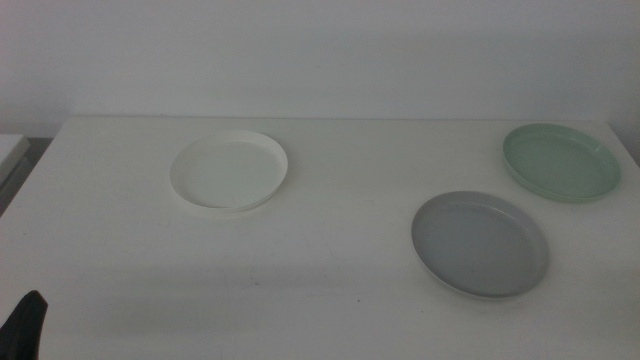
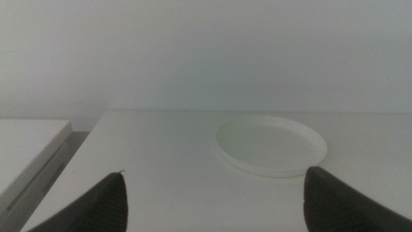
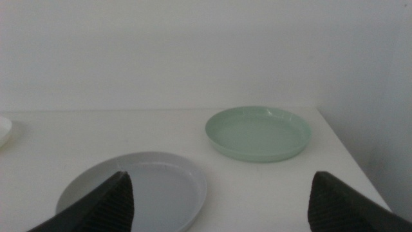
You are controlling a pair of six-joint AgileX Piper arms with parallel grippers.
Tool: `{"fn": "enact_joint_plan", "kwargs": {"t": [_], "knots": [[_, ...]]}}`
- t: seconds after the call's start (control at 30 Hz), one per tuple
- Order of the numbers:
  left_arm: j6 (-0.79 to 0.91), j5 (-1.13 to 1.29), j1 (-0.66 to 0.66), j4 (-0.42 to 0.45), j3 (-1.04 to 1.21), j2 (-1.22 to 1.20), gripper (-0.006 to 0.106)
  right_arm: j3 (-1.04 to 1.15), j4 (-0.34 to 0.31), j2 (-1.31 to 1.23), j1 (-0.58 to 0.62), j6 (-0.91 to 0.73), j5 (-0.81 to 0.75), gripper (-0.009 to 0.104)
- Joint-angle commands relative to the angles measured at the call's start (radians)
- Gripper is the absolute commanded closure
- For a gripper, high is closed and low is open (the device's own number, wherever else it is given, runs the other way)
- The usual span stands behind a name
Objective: Stack the three bowls on top of each other.
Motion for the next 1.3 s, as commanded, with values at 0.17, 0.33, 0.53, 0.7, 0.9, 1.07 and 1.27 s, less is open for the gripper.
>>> {"fn": "enact_joint_plan", "kwargs": {"t": [0.17,0.33,0.53,0.7,0.9,1.07,1.27], "knots": [[-0.001,-0.014,-0.002,-0.004,0.001,-0.004,0.007,0.004,0.006,-0.003,-0.003,0.001,-0.025,0.002],[-0.001,-0.014,-0.002,-0.004,0.001,-0.004,0.007,-0.076,0.006,0.109,-0.003,0.021,-0.051,0.002],[-0.001,-0.014,-0.002,-0.004,0.001,-0.004,0.007,-0.434,0.015,0.529,-0.003,0.021,0.244,0.002],[-0.001,-0.014,-0.002,-0.002,0.001,-0.004,0.007,-0.771,0.035,0.836,-0.003,0.021,0.707,0.002],[-0.001,-0.014,-0.002,0.001,0.001,-0.004,0.007,-0.96,0.058,1.058,-0.003,0.023,0.86,0.002],[-0.001,-0.014,-0.002,0.001,0.001,-0.004,0.007,-0.974,0.128,1.163,-0.003,0.023,0.807,0.002],[-0.001,-0.014,-0.002,0.001,0.001,-0.004,0.007,-0.985,0.121,1.286,-0.003,0.011,0.788,0.002]]}}
